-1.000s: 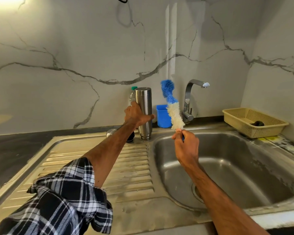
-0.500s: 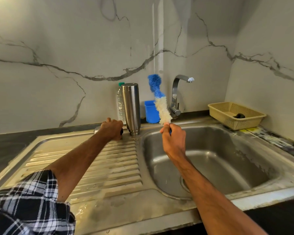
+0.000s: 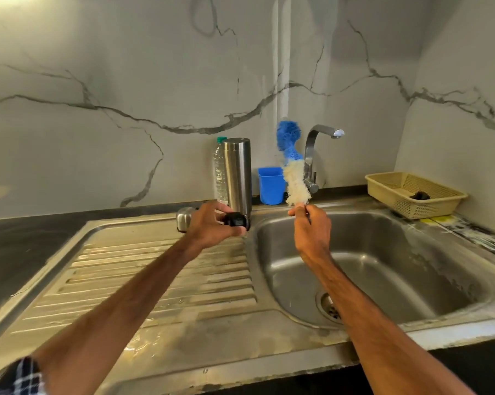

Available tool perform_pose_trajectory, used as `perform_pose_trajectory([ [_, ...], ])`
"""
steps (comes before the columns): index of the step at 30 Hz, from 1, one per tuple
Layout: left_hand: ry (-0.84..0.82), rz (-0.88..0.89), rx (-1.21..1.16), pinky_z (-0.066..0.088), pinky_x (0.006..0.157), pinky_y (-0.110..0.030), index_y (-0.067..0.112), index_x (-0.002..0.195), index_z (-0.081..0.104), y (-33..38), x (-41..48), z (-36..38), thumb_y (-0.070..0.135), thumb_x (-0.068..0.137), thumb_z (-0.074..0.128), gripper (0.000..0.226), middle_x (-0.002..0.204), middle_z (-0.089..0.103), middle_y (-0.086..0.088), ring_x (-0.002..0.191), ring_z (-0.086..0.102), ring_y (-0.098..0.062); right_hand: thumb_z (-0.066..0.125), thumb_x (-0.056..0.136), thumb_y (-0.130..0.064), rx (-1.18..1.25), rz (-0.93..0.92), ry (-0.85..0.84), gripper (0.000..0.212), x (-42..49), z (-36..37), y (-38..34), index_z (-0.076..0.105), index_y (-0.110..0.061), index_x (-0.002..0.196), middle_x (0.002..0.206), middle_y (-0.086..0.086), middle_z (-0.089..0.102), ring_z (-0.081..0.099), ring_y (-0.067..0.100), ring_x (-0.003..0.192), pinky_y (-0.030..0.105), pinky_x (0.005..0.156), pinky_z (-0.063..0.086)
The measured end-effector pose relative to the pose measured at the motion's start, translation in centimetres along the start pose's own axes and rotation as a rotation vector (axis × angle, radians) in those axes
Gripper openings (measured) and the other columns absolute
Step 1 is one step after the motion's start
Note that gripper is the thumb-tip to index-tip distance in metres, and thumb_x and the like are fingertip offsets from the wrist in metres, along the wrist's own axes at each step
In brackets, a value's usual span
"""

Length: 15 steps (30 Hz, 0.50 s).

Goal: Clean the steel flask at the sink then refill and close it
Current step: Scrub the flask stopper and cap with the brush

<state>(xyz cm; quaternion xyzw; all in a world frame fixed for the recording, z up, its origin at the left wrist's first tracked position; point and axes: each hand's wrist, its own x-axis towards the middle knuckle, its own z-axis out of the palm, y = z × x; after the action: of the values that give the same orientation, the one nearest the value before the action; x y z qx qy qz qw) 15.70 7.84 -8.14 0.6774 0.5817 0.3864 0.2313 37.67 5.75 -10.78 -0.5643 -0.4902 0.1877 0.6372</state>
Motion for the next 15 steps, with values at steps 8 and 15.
perform_pose_trajectory([
  [8, -0.035, 0.032, -0.412, 0.062, 0.088, -0.038, 0.025, 0.121, 0.072, 2.5, -2.9, 2.1, 0.040, 0.067, 0.094, 0.060, 0.105, 0.077, 0.005, 0.098, 0.073, -0.011, 0.050, 0.103, -0.024, 0.297, 0.160, -0.281, 0.027, -1.9, -2.1, -2.9, 0.069, -0.010, 0.090, 0.058, -0.001, 0.045, 0.033, 0.010, 0.048, 0.023, 0.043, 0.026],
  [15, -0.046, 0.179, -0.603, 0.064, 0.078, -0.037, 0.019, 0.128, 0.067, 3.8, -4.2, 0.5, 0.019, 0.087, 0.079, 0.043, 0.115, 0.074, -0.007, 0.089, 0.078, -0.023, 0.048, 0.105, -0.029, 0.339, 0.055, -0.348, 0.032, -3.7, -1.8, -5.4, 0.070, -0.009, 0.096, 0.057, -0.003, 0.033, 0.024, 0.008, 0.047, 0.019, 0.040, 0.021],
])
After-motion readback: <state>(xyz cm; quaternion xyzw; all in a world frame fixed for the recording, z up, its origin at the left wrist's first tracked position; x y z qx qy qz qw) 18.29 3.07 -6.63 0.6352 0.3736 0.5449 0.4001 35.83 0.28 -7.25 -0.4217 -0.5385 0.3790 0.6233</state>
